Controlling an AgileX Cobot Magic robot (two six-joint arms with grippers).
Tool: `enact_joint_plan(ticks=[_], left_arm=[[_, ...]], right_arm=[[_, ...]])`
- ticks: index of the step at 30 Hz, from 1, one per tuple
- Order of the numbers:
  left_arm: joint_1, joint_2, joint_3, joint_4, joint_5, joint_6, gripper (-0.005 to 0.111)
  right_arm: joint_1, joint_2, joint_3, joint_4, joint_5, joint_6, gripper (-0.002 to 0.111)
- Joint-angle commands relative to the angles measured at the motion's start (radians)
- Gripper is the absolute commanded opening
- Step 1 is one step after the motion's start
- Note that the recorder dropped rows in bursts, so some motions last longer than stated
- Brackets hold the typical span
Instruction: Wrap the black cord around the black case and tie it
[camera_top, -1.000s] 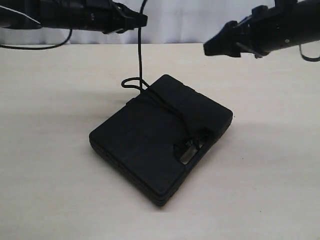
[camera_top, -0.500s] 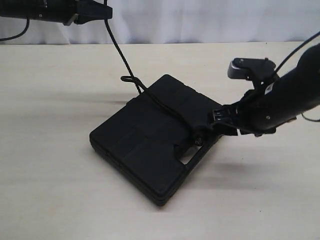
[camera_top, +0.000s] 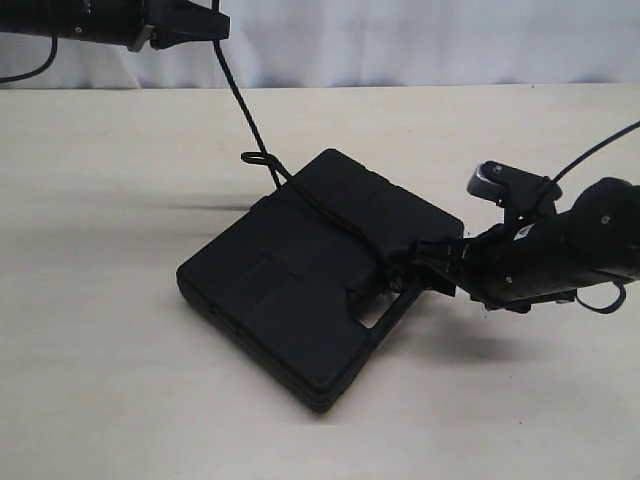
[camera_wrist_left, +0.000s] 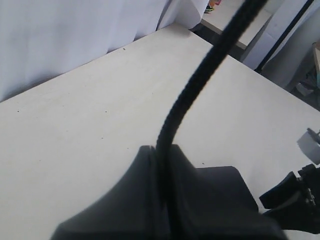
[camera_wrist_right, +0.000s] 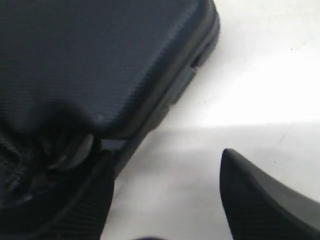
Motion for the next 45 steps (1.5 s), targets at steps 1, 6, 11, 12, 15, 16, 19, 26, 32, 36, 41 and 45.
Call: enact_joint_plan(ticks=[1, 6, 11, 12, 15, 16, 19, 26, 32, 36, 41, 45], left_arm=[[0.008, -0.069, -0.005, -0.036, 0.005, 0.002, 0.000], [0.008, -0.130, -0.005, -0.030, 0.001, 0.007, 0.000], [0.008, -0.178, -0.005, -0.076, 0.034, 0.033, 0.000], [0.008, -0.182, -0.005, -0.078, 0.043, 0.045, 0.000], [0.008, -0.186, -0.005, -0.080, 0.065, 0.047, 0.000], [0.008, -0.186, -0.005, -0.080, 0.072, 0.047, 0.000], [0.008, -0.187, -0.005, -0.080, 0.087, 0.047, 0.000], [0.008, -0.191, -0.005, -0.082, 0.100, 0.047, 0.000], [0.008, -0.191, -0.005, -0.082, 0.100, 0.047, 0.000], [0.008, -0.191, -0.005, -0.079, 0.079, 0.045, 0.000], [0.010, -0.191, -0.005, 0.046, -0.011, -0.011, 0.000], [0.013, -0.191, -0.005, 0.223, -0.162, -0.107, 0.000]], right_arm=[[0.002, 0.054, 0.005, 0.032, -0.052, -0.001, 0.058], [0.002, 0.013, 0.005, 0.032, -0.045, -0.042, 0.058], [0.016, -0.015, 0.005, 0.103, 0.002, -0.086, 0.058], [0.033, -0.015, 0.005, 0.110, -0.001, -0.095, 0.058], [0.102, -0.015, 0.005, 0.111, -0.058, -0.095, 0.058], [0.123, -0.015, 0.005, 0.117, -0.087, -0.091, 0.058], [0.168, 0.001, 0.005, 0.175, -0.155, -0.089, 0.058], [0.187, 0.115, -0.051, 0.215, -0.149, -0.070, 0.058], [0.187, 0.195, -0.120, 0.215, -0.116, -0.070, 0.056], [0.187, 0.214, -0.122, 0.186, -0.118, -0.079, 0.022], [0.129, 0.214, -0.122, 0.155, -0.106, -0.079, 0.004], [0.049, 0.214, -0.122, 0.155, -0.074, -0.087, 0.004]])
